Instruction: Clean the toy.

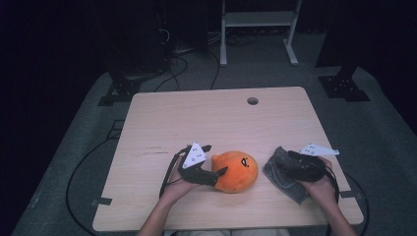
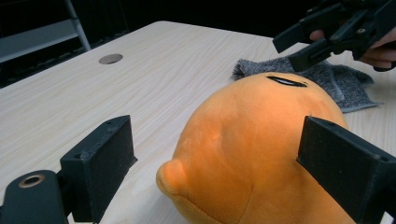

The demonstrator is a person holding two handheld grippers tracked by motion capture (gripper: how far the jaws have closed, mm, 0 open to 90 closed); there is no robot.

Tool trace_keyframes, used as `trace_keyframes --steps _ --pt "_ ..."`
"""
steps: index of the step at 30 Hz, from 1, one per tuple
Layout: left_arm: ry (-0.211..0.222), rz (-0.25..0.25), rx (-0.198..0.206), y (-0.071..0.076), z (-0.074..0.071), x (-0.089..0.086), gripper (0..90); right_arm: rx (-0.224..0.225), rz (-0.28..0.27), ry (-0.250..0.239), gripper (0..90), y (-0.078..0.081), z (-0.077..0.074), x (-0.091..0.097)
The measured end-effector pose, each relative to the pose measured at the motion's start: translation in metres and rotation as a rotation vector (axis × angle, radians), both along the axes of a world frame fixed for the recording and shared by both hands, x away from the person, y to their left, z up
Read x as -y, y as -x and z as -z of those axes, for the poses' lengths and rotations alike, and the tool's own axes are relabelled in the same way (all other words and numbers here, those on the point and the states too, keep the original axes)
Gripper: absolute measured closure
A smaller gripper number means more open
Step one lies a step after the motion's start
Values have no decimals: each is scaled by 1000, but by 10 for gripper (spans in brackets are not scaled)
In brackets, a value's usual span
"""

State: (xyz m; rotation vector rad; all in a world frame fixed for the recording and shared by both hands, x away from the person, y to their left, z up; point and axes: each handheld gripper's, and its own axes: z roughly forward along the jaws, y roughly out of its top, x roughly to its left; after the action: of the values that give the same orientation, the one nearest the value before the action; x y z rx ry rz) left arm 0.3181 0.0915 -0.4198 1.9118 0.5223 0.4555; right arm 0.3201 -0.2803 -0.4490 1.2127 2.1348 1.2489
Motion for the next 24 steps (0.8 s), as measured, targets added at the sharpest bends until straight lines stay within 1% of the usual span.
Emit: trace_keyframes --steps 2,3,5,6,7,8,9,10,11,13,14,15,17,18,21,22,23,24 --pt "-14 1 5 1 -1 1 101 -15 2 11 321 -4 0 -2" --pt "-18 0 8 2 0 1 101 -10 -2 24 328 -5 0 -4" --pt "-26 -4 6 2 2 1 101 -17 5 50 337 -7 1 -7" --pt "-26 -4 6 2 2 1 101 -17 5 50 337 -7 1 -7" --pt "-24 -6 3 1 2 -1 101 -23 23 96 379 -9 4 -8" --pt "-18 -8 1 1 2 -1 101 -32 29 105 391 -9 5 -8" --pt "-17 -5 5 1 2 -2 103 -43 33 110 398 -10 6 -7" --pt "-26 -6 10 0 1 -3 104 -57 36 108 410 -11 9 -5" --pt "-27 -11 10 0 1 -3 104 -80 41 117 427 -12 13 -4" --pt "-19 -11 0 0 1 -5 104 -106 47 146 451 -14 18 -3" --pt "-19 -9 -1 0 1 -4 103 -128 48 164 456 -15 22 -3" --pt "-20 -5 -5 0 2 -4 103 -148 46 170 460 -16 25 -3" --pt "-30 9 -9 1 3 -1 102 -144 52 143 459 -15 28 -1" --pt "-38 10 -7 1 3 1 102 -143 52 144 461 -15 28 -1" --pt "-47 18 -10 2 5 3 102 -128 49 176 493 -13 28 -4" --pt "-49 21 -19 1 5 4 102 -129 50 178 515 -13 28 -5" --pt "-49 21 -19 1 5 4 102 -136 51 182 546 -12 27 -6" --pt "-36 34 -43 0 7 5 102 -141 51 184 575 -12 26 -7"
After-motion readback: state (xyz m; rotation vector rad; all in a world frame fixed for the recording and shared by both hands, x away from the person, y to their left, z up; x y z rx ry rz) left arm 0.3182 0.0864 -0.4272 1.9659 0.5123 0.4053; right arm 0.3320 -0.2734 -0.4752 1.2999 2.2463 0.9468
